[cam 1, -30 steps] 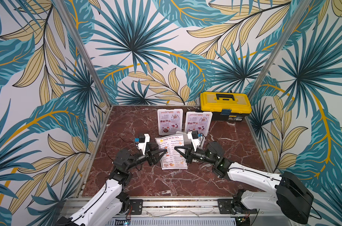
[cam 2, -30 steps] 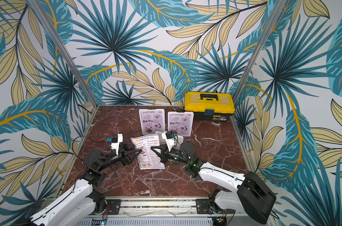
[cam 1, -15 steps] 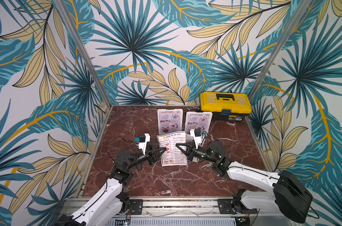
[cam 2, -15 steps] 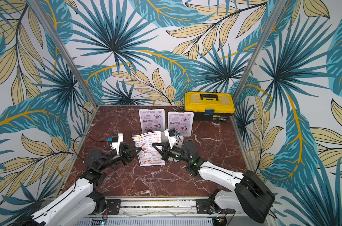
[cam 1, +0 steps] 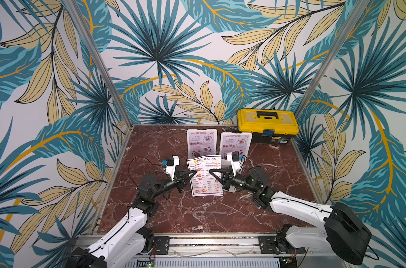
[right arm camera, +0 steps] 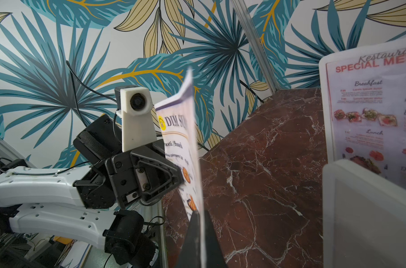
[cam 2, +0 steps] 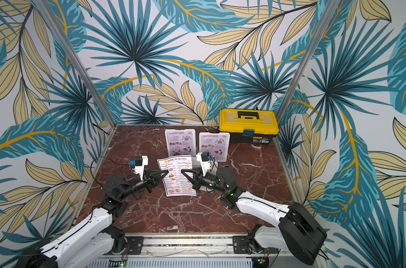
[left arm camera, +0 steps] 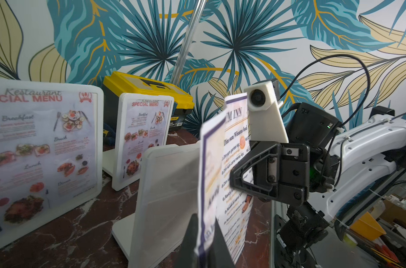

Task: Insert the menus into the narrow rack
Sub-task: Insert the menu into the narrow rack.

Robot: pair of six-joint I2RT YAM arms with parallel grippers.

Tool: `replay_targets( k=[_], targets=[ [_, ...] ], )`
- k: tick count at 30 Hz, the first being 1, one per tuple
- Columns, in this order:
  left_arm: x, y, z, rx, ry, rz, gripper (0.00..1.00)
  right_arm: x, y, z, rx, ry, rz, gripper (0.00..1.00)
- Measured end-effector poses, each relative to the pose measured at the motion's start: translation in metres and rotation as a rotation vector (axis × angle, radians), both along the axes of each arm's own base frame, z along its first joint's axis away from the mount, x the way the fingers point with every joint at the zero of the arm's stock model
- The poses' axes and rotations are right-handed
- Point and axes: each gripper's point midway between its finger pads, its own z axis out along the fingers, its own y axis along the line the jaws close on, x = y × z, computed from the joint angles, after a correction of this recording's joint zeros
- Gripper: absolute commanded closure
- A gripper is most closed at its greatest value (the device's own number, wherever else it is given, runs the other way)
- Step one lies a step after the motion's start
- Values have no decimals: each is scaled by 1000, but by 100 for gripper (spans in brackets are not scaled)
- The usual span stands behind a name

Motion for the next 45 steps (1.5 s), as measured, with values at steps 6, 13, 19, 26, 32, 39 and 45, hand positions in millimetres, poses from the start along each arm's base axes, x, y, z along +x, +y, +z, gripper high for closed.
replay_targets(
  k=[6,13,19,26,32,39,45],
  targets=[
    [4,-2,-6,12,16,2,100,-2,-8,-5,-26,3,-34,85],
    [12,-3,-7,23,19,20,100,0,-18,-10,-89,3,-79,77],
    [11,-6,-4,32,-2,13,100,-2,-17,-20,-152,18,-64,76],
    [6,-14,23,27,-77,-39,100,-4,-18,-19,-210,18,-52,76],
    [-4,-23,20,52,-88,-94,100,-7,-20,-15,-238,8,-49,78],
    [-3,-26,16,74,-83,-105,100,-13,-28,-7,-243,-17,-57,78],
    [-4,-26,14,79,-78,-107,100,-20,-35,3,-227,-45,-55,91]
  ],
)
